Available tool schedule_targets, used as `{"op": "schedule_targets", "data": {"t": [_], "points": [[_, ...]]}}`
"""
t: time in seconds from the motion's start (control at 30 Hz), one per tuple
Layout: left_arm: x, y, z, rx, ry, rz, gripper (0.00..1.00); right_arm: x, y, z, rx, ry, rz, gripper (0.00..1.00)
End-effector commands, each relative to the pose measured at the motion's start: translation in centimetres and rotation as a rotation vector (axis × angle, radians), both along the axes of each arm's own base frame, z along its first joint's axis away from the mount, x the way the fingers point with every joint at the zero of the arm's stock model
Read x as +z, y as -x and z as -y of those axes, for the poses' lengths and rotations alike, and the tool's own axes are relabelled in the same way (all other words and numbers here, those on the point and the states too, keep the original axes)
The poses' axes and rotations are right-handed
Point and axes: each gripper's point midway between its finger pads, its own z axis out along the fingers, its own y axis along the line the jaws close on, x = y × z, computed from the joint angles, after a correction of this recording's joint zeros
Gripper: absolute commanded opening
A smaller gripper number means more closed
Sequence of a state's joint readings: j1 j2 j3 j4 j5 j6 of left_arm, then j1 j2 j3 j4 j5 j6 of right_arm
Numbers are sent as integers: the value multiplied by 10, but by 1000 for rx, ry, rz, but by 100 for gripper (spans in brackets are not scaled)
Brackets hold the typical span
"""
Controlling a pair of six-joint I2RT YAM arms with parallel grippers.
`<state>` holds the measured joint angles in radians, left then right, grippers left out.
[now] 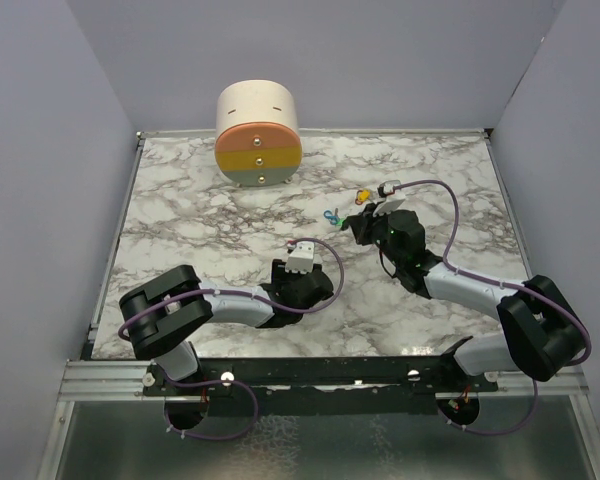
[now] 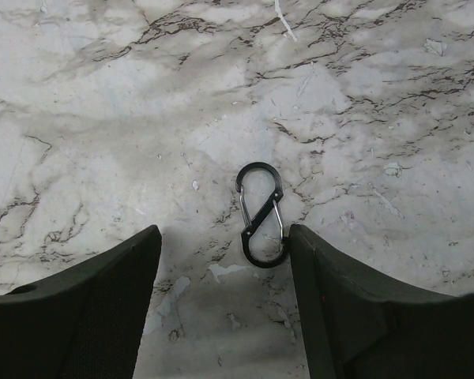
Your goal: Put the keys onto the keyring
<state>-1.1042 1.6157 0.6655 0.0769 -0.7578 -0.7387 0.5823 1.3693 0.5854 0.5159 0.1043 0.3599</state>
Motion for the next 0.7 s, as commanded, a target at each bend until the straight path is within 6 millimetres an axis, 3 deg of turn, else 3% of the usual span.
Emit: {"op": "schedule_targets", "data": {"t": [0.0, 0.4, 0.67], "points": [[-1, 0, -2, 1, -35, 5, 67, -2, 0, 5, -13, 18, 2, 1], [-8, -2, 8, -18, -41, -7, 62, -2, 0, 5, -13, 17, 3, 1], [-12, -1, 8, -22, -49, -16, 46, -2, 0, 5, -14, 19, 2, 1]]}}
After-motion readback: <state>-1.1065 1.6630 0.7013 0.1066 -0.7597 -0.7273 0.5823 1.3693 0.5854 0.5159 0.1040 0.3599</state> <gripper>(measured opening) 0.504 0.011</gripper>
